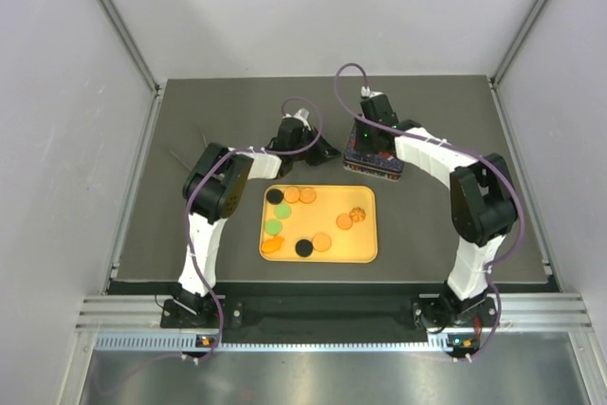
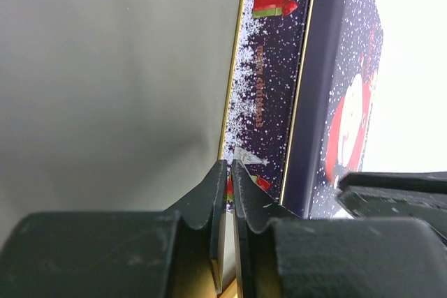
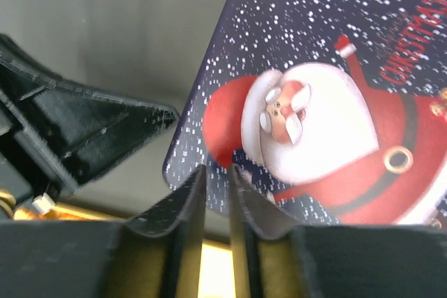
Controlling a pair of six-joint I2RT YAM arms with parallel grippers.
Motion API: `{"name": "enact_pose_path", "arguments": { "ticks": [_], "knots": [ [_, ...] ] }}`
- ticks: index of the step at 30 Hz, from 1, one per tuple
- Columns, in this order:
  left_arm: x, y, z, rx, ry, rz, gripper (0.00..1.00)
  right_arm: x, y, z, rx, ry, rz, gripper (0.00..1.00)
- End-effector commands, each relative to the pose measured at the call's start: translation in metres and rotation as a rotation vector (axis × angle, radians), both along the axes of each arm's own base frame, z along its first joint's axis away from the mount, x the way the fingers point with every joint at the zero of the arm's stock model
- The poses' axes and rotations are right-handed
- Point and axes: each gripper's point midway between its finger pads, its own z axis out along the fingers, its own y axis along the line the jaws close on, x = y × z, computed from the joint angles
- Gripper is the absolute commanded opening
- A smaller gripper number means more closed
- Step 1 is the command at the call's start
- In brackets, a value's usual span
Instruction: Pack the cookies
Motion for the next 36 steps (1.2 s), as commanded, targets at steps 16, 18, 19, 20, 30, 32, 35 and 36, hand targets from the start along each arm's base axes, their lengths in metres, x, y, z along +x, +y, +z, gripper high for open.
{"name": "enact_pose_path", "arguments": {
  "ticks": [16, 18, 19, 20, 30, 32, 35, 36],
  "knots": [
    [-0.009, 0.075, 0.135, 0.169, -0.255, 0.098, 0.63, -0.047, -0.11, 0.18, 0.178, -0.396, -0.181, 1.0],
    [-0.028, 0.086, 0.14, 0.186, -0.242, 0.107, 0.63, -0.058, -0.121, 0.184, 0.187, -0.413, -0.199, 1.0],
    [-0.033, 0.09, 0.141, 0.195, -0.25, 0.11, 0.64, -0.064, -0.125, 0.174, 0.181, -0.398, -0.207, 1.0],
    [-0.043, 0.096, 0.151, 0.201, -0.255, 0.115, 0.64, -0.068, -0.128, 0.172, 0.178, -0.399, -0.214, 1.0],
    [-0.116, 0.148, 0.171, 0.355, -0.31, 0.107, 0.67, -0.105, -0.143, 0.173, 0.171, -0.445, -0.234, 1.0],
    [-0.125, 0.154, 0.175, 0.374, -0.326, 0.103, 0.68, -0.107, -0.142, 0.172, 0.172, -0.441, -0.228, 1.0],
    [-0.133, 0.159, 0.174, 0.385, -0.332, 0.101, 0.68, -0.107, -0.144, 0.172, 0.157, -0.449, -0.228, 1.0],
    [-0.135, 0.16, 0.175, 0.385, -0.336, 0.101, 0.68, -0.106, -0.144, 0.172, 0.154, -0.449, -0.228, 1.0]
  ]
}}
